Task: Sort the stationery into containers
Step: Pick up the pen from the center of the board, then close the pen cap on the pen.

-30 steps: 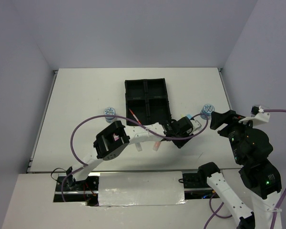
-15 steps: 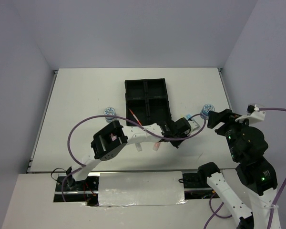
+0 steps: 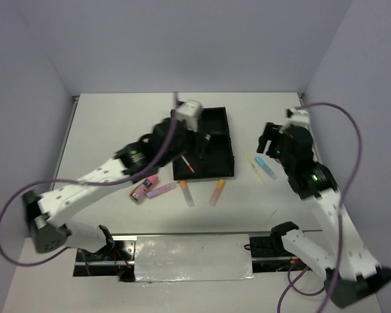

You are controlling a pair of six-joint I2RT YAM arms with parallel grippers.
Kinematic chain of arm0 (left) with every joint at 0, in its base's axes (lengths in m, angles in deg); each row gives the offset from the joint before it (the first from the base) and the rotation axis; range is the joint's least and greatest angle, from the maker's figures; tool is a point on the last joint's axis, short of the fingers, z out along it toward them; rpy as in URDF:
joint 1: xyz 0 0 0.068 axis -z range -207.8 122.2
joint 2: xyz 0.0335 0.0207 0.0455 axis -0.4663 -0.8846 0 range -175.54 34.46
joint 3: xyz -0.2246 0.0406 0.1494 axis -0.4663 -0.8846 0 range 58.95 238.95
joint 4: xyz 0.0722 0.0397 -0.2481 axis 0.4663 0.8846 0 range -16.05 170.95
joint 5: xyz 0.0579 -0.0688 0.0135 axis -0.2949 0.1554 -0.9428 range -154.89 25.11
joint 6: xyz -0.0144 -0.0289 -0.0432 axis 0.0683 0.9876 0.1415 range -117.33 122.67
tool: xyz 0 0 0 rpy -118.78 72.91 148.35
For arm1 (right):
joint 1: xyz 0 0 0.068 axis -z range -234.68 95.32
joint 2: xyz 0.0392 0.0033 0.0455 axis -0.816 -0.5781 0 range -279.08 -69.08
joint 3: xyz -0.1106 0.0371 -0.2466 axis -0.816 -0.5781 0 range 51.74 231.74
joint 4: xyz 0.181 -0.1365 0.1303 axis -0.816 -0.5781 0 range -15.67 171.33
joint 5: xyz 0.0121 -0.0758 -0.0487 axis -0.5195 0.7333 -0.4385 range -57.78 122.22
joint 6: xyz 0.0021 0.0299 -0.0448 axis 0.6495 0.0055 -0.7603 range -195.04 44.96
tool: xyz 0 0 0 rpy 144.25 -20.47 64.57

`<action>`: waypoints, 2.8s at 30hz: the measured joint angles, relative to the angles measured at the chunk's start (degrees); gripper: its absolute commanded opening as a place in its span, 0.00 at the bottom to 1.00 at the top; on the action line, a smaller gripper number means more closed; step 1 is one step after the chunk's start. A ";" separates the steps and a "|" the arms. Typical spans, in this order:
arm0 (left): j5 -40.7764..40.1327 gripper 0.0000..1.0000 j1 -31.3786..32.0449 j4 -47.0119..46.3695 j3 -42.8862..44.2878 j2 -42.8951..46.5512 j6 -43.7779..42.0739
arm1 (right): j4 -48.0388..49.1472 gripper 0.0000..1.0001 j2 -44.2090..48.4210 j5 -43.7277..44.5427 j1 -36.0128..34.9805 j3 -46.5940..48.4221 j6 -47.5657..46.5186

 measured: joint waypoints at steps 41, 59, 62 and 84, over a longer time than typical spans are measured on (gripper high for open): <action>-6.93 0.00 -12.11 24.65 -23.04 44.54 -6.49 | -4.79 0.65 -58.60 -13.42 5.18 8.04 -15.39; -6.14 0.00 -12.11 23.12 -23.04 43.82 -5.90 | -2.10 0.00 -55.84 -16.39 5.77 4.37 -13.29; -5.55 0.00 -12.11 21.88 -23.08 43.69 -4.42 | -1.53 0.00 -51.71 -17.66 5.70 0.37 -10.78; 20.65 0.00 -11.80 -50.60 -45.46 38.18 23.71 | 45.55 0.00 -0.28 -39.60 -29.18 -25.66 21.90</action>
